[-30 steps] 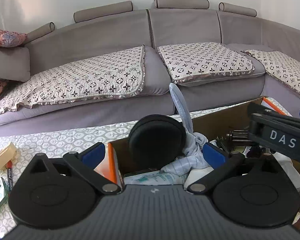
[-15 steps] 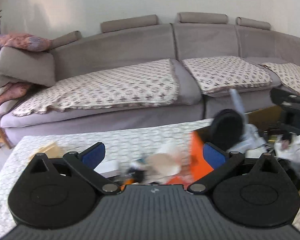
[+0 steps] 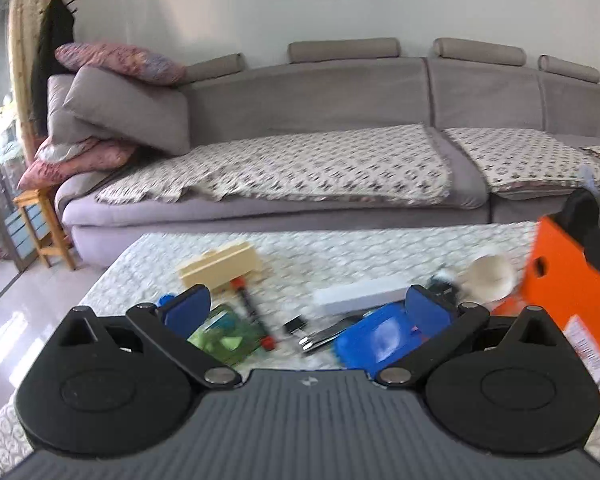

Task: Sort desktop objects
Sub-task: 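Move both grippers back over the items on the bed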

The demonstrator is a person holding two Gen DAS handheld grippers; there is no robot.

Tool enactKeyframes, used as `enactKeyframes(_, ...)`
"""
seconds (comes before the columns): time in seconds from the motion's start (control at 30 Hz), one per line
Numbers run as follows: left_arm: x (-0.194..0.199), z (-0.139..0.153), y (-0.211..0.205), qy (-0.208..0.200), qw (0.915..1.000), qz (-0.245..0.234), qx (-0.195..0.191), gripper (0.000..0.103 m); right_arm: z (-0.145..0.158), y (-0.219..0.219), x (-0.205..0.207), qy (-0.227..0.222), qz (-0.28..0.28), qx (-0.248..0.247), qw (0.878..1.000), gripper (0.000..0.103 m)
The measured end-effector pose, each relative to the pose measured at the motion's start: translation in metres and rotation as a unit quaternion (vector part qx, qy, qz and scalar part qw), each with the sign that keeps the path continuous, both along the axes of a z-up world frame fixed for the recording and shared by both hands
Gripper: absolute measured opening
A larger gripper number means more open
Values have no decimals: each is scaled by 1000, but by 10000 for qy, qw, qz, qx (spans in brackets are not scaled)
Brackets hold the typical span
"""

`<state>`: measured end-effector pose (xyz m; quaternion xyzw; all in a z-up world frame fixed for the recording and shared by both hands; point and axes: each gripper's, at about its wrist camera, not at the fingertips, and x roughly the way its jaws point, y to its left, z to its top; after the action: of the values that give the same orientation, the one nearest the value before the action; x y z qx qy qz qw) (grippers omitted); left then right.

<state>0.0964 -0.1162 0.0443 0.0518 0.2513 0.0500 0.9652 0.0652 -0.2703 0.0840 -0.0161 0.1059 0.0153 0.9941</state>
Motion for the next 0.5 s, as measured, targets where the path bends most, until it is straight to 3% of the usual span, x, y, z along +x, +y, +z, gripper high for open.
enactKeyframes(0.2, 17, -28, 17, 89, 9995, 119, -268, 103, -35, 27, 4, 398, 315, -178, 9986, 103)
enactKeyframes(0.3, 26, -37, 11, 13, 9998, -3, -206, 103, -51, 33, 12, 606, 352, -353, 9969, 103)
enactKeyframes(0.5, 45, -54, 10, 149, 9998, -39, -99, 103, -72, 43, 26, 1013, 649, -234, 9925, 103)
